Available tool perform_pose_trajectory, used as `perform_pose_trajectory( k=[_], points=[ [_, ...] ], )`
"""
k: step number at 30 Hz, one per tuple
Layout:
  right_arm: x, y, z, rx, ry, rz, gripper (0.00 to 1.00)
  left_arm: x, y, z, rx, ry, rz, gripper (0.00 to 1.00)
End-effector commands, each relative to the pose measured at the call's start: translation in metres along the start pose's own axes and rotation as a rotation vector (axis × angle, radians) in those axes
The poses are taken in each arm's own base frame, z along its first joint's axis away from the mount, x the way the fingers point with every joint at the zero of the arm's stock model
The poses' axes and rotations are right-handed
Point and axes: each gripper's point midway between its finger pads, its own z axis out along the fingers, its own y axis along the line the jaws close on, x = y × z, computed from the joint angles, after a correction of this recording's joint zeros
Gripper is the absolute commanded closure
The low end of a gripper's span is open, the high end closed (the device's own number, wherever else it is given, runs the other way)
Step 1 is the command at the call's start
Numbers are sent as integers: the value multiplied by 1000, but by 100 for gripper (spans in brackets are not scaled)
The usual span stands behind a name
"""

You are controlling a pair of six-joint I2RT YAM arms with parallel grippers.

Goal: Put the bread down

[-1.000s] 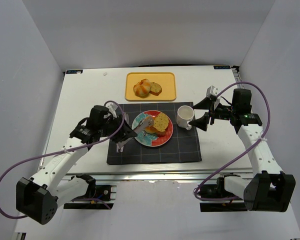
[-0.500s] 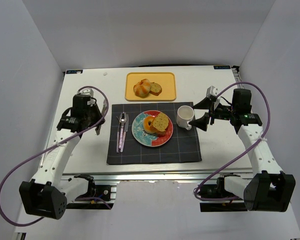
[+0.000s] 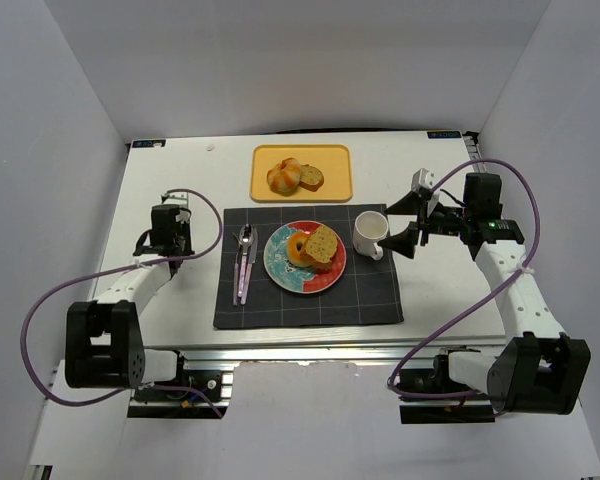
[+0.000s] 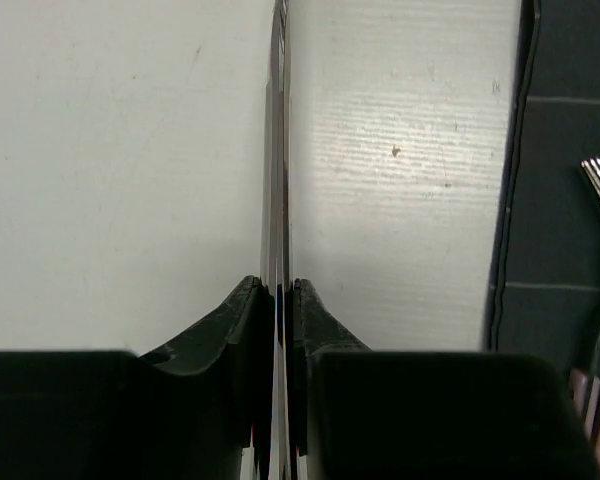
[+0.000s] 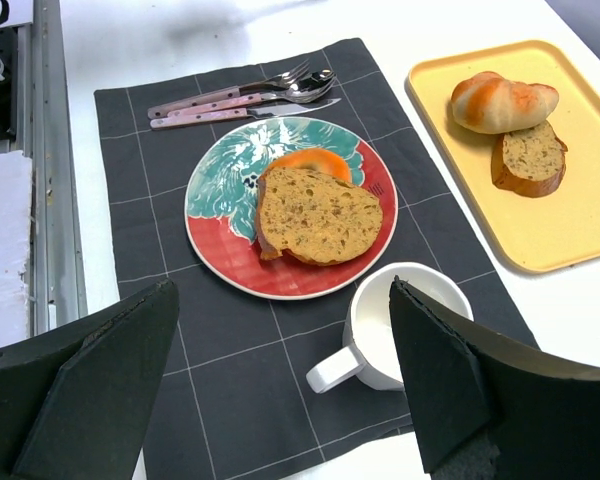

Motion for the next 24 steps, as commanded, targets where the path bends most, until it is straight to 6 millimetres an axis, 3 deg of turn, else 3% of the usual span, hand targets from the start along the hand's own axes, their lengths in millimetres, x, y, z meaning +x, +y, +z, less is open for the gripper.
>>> perform_pose_trajectory(
  k=[1,3,9,11,16,17,19,20,22,23,24],
  points=[
    [-14,-2,-2,-5,-17,-36,11,-28,-6,8,56,-127,-24,76],
    [-13,-2,-2,-3,-14,-37,11,-24,-15,15,102,-128,-36,74],
    [-17,-3,-3,-2,-15,-43,11,14,-32,29,174,-31,-90,72],
    [-17,-3,-4,2,-11,-46,11,23,-22,32,154,-6,-123,66],
    [-14,-1,-5,7,14,9,11,40,-19,29,146,42,-142,34],
    [-13,-3,-6,18,27,30,11,39,-17,28,142,39,-147,23],
    [-15,-7,-7,44,46,69,11,32,-15,22,140,14,-162,15],
    [-14,-15,-10,89,68,82,10,29,-14,20,137,5,-167,5],
    [-15,-24,-13,168,86,155,11,18,-11,16,128,-24,-185,3],
    [-14,-44,-20,285,113,163,11,15,-9,9,122,-29,-193,2],
    [-17,-50,-24,359,107,251,11,13,-8,5,118,-26,-206,2]
  ],
)
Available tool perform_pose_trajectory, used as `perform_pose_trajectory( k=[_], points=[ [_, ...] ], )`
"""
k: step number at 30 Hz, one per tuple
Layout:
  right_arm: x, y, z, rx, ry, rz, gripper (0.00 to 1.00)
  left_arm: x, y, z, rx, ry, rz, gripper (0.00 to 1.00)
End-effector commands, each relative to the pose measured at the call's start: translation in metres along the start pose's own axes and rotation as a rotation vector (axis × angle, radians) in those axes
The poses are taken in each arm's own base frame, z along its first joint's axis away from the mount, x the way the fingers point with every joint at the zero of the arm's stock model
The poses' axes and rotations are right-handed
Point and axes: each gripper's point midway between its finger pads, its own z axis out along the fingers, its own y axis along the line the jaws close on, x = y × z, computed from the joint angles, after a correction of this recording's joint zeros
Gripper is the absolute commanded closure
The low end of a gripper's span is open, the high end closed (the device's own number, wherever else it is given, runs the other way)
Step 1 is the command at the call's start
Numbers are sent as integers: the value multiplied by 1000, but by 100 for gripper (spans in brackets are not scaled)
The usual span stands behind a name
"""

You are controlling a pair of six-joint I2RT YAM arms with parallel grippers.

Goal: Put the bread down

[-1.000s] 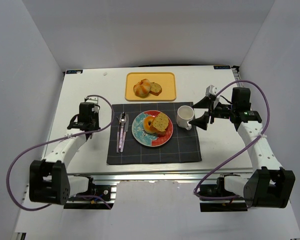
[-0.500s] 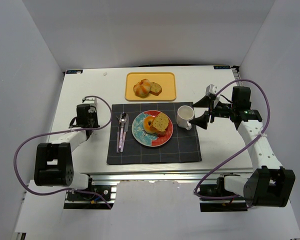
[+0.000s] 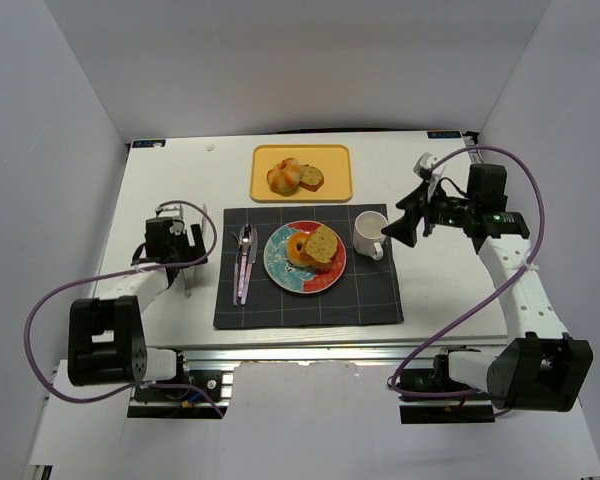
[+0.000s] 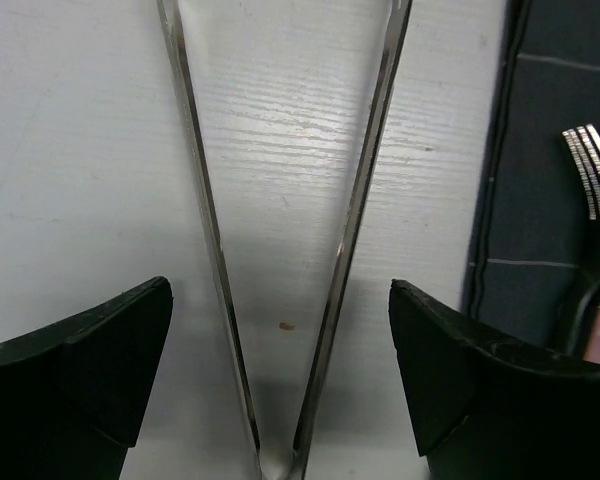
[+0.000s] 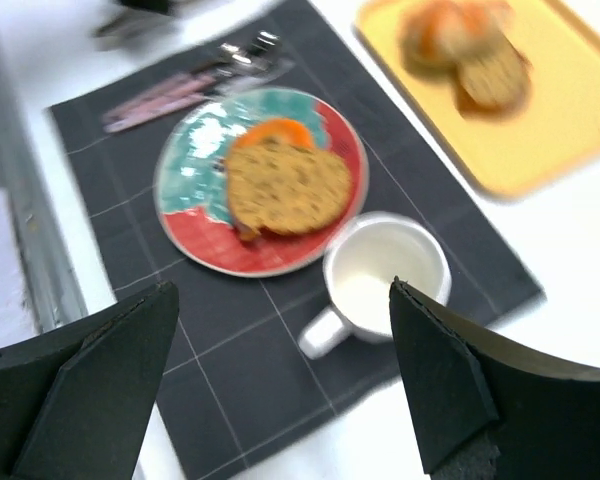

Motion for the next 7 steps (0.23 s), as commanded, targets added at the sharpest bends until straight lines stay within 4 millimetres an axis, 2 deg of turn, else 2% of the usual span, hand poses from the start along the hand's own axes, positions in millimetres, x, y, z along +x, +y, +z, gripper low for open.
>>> perform_pose_trajectory(
  k=[1,2,3,4,5,7],
  points=[
    [-24,-41,-18,297,8,148,11,-33,-1,-21,3,-80,-48,2],
    [-24,-56,-26,394,29,164,11,-44,-2,-30,4,-117,-58,2],
    [-24,-59,-28,413,45,174,10,-48,-3,-37,6,-122,-76,2],
    [-33,-62,-33,435,38,161,10,-56,-5,-43,14,-147,-85,2],
    [-34,-65,-35,457,41,160,11,-74,-7,-59,26,-212,-101,2],
    [-46,-64,-38,473,3,144,10,-90,-12,-76,47,-270,-163,2]
  ],
)
